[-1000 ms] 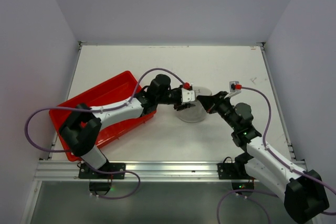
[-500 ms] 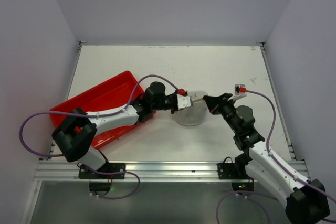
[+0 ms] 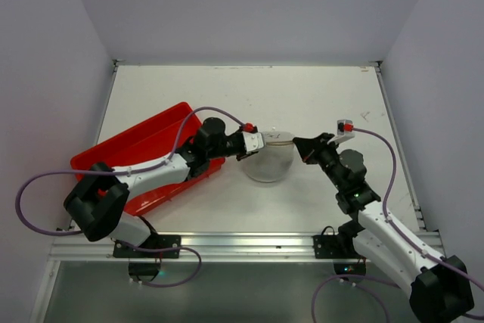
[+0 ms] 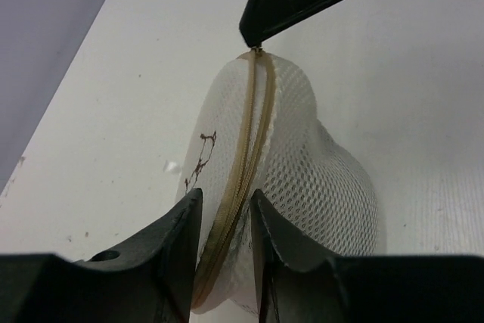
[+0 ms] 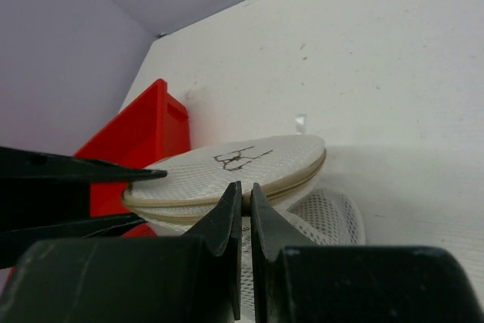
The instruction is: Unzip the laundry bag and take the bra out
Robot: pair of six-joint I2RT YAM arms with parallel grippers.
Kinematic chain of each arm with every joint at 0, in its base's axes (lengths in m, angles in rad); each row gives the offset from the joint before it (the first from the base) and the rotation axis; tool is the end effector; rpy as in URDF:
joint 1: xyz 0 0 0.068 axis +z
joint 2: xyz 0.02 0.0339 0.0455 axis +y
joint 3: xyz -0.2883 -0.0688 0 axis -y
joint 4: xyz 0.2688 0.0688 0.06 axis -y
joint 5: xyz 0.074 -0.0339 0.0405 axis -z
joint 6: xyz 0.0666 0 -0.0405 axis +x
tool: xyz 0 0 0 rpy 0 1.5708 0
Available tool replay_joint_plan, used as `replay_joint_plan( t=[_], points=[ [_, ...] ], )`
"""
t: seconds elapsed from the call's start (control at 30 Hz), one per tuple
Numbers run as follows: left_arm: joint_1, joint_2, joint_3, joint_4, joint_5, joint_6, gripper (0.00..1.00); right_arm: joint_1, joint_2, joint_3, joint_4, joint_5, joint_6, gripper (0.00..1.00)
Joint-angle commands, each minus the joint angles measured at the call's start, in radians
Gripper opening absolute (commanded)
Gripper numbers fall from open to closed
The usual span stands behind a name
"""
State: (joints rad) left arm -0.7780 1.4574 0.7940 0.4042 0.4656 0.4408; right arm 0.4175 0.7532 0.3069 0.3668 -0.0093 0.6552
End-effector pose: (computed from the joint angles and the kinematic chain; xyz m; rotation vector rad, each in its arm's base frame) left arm 0.2391 -0.2776 0.2475 1.3155 1.3039 -0.6611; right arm 0.1992 0.0890 0.2376 0.1962 1.7049 0.8167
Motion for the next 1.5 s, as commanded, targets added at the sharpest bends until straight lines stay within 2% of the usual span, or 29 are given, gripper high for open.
replay_joint_plan(
  t=[0.0, 0.17, 0.27, 0.37, 0.47, 0.6, 0.73, 0.97, 1.17, 1.3, 1.47],
  points=[
    [0.026, 0.015, 0.048, 0.058, -0.065, -0.007, 0.36, -0.005, -0.015, 0.032, 0.093, -0.099, 0.026, 0.0],
    [0.034, 0.09, 0.145, -0.021, -0.1, 0.01, 0.37, 0.02, 0.02, 0.018, 0.162, -0.127, 0.078, 0.0],
    [0.034, 0.078, 0.126, 0.008, -0.091, -0.014, 0.41, 0.026, 0.055, 0.017, 0.191, -0.133, 0.089, 0.0],
    [0.034, 0.018, 0.094, 0.025, -0.026, -0.046, 0.48, 0.046, 0.11, 0.014, 0.254, -0.143, 0.103, 0.0],
    [0.034, -0.057, 0.067, 0.009, 0.039, -0.053, 0.59, 0.058, 0.149, 0.014, 0.285, -0.132, 0.103, 0.0],
    [0.026, -0.111, 0.077, -0.085, 0.047, -0.031, 0.83, 0.067, 0.163, 0.015, 0.297, -0.12, 0.101, 0.0],
    [0.026, -0.127, 0.091, -0.194, 0.041, -0.014, 0.84, 0.09, 0.164, 0.032, 0.282, -0.1, 0.086, 0.0],
    [0.002, -0.117, 0.139, -0.212, 0.09, -0.043, 0.85, 0.106, 0.155, 0.046, 0.25, -0.058, 0.067, 0.0],
    [-0.081, -0.033, 0.214, -0.237, -0.016, -0.031, 0.86, 0.121, 0.146, 0.052, 0.236, -0.04, 0.055, 0.0],
    [-0.089, 0.007, 0.251, -0.26, -0.042, -0.013, 0.82, 0.132, 0.14, 0.051, 0.231, -0.037, 0.05, 0.0],
    [-0.09, 0.005, 0.222, -0.257, -0.054, 0.021, 0.76, 0.133, 0.118, 0.058, 0.202, -0.027, 0.04, 0.0]
  ],
)
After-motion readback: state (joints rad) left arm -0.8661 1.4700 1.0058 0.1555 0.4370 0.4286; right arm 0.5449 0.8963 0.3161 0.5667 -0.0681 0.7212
